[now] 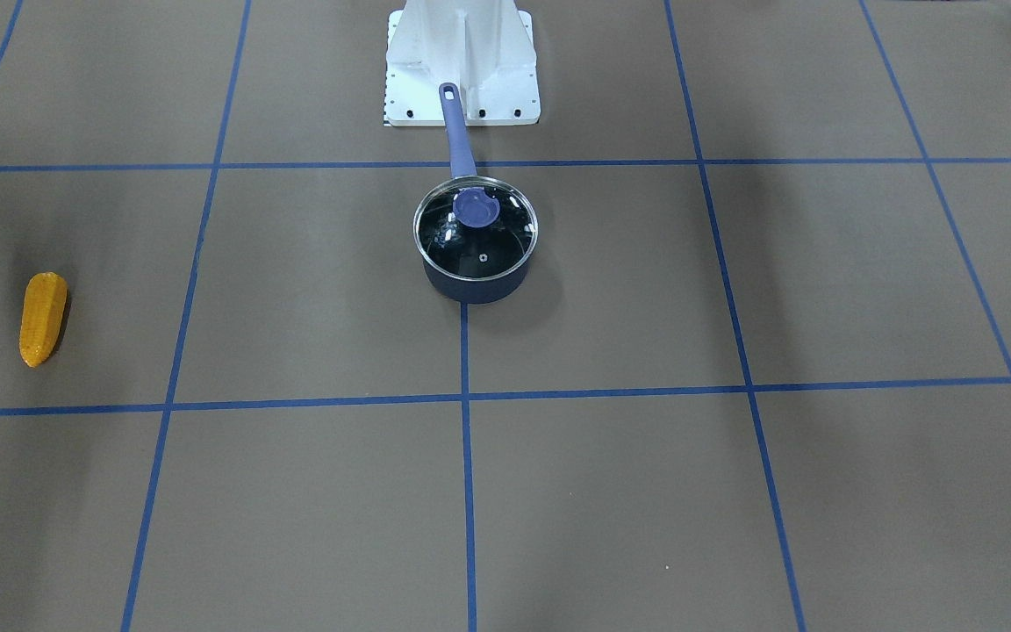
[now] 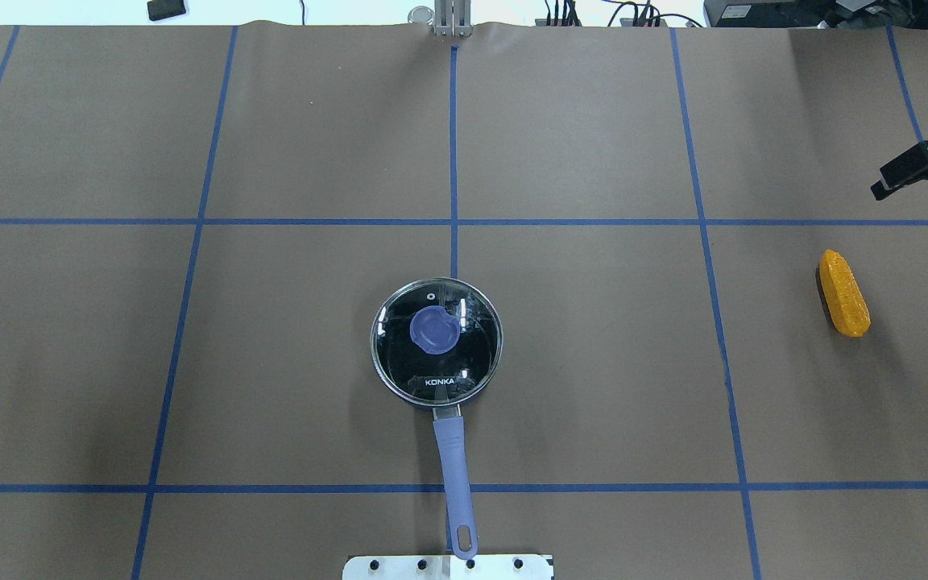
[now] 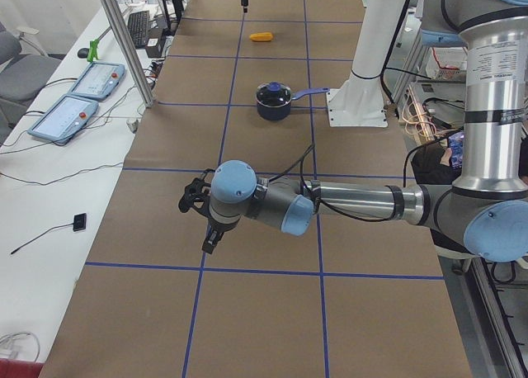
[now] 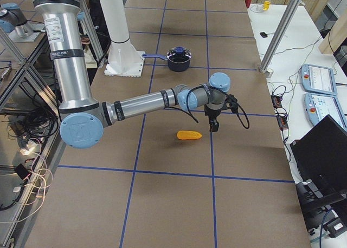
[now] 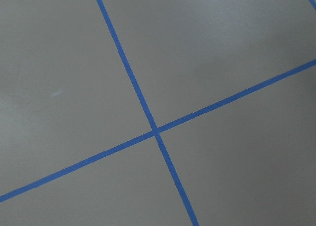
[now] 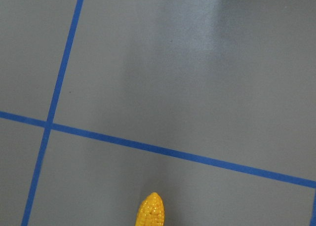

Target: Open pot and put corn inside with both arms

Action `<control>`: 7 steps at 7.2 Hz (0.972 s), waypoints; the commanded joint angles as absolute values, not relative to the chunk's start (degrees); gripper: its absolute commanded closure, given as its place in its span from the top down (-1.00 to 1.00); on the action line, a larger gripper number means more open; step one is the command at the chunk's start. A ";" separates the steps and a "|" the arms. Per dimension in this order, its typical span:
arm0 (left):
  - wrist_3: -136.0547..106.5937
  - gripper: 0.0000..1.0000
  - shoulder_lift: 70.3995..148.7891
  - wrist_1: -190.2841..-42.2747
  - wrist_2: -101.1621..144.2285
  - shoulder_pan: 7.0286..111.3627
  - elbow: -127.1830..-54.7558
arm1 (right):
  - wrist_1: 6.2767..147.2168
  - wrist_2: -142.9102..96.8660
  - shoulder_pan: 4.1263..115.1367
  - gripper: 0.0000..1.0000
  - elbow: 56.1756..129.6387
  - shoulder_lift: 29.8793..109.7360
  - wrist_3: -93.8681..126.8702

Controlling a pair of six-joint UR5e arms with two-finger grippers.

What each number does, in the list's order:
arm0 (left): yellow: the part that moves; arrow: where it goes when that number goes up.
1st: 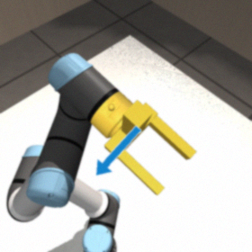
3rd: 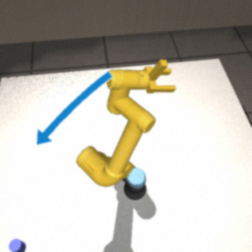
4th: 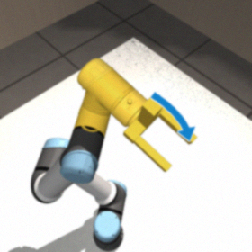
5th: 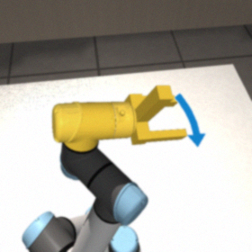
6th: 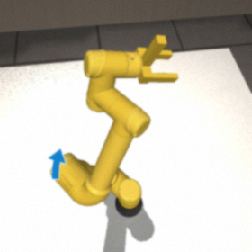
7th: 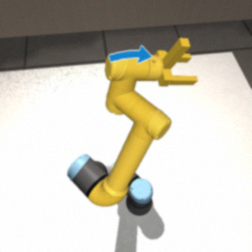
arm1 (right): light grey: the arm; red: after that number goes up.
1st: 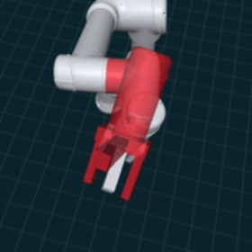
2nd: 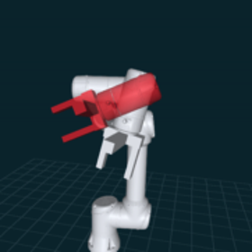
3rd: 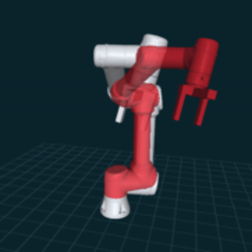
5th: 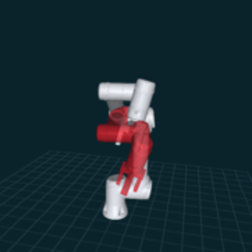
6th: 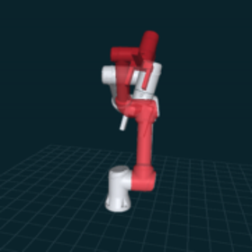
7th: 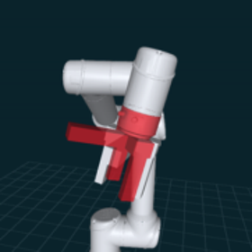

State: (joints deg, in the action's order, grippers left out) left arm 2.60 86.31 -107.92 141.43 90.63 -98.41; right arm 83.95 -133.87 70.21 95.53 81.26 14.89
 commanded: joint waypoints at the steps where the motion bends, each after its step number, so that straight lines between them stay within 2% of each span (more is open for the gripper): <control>1: -10.75 0.99 86.48 -107.84 141.59 85.72 -105.78 | 83.41 -131.93 63.65 1.00 94.23 81.65 18.17; 4: -26.05 0.99 87.09 -107.84 141.33 78.25 -113.71 | 82.71 -130.09 61.18 1.00 91.68 81.91 18.28; 7: -38.47 0.99 90.70 -107.84 140.71 72.17 -117.68 | 80.87 -129.99 60.21 1.00 88.34 82.00 18.28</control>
State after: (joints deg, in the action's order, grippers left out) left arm -34.25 89.39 -107.84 140.83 74.46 -116.29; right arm 81.63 -130.01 60.56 89.44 81.98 18.28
